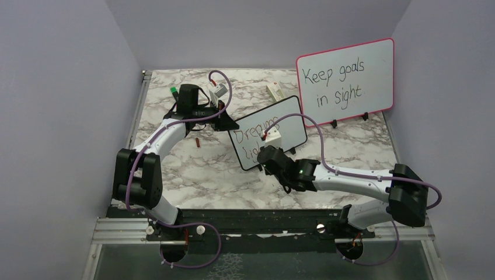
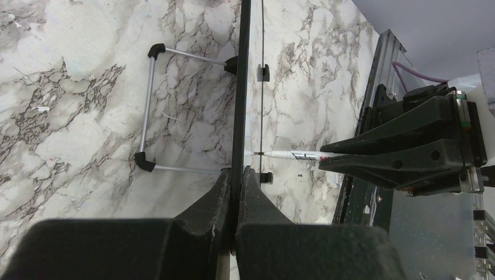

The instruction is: Write a sentence on the whiteboard

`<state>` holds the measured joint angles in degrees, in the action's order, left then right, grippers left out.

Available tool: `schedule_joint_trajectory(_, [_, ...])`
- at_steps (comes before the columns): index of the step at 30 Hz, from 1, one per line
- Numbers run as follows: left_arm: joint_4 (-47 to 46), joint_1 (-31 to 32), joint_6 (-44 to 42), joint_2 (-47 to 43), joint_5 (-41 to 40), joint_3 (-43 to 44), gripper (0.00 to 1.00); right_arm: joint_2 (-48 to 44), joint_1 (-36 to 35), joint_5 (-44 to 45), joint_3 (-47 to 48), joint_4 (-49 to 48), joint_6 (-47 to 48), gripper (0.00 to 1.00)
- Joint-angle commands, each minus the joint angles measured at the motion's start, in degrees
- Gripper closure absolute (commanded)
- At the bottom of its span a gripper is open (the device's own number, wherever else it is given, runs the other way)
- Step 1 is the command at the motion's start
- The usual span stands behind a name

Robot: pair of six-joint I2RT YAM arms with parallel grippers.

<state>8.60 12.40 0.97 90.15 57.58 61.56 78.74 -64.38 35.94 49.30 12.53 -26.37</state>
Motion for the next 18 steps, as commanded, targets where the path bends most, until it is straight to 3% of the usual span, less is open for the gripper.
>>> schedule_joint_trajectory(1, [7.48, 1.83, -4.22, 4.6, -11.44, -2.67, 1.0, 0.8, 0.31, -1.85, -1.46, 1.63, -1.31, 0.99])
schedule_joint_trajectory(18, [7.48, 1.83, -4.22, 4.64, -11.53, -2.76, 1.0, -0.14, 0.31, 0.98, -0.91, -2.52, -0.11, 0.99])
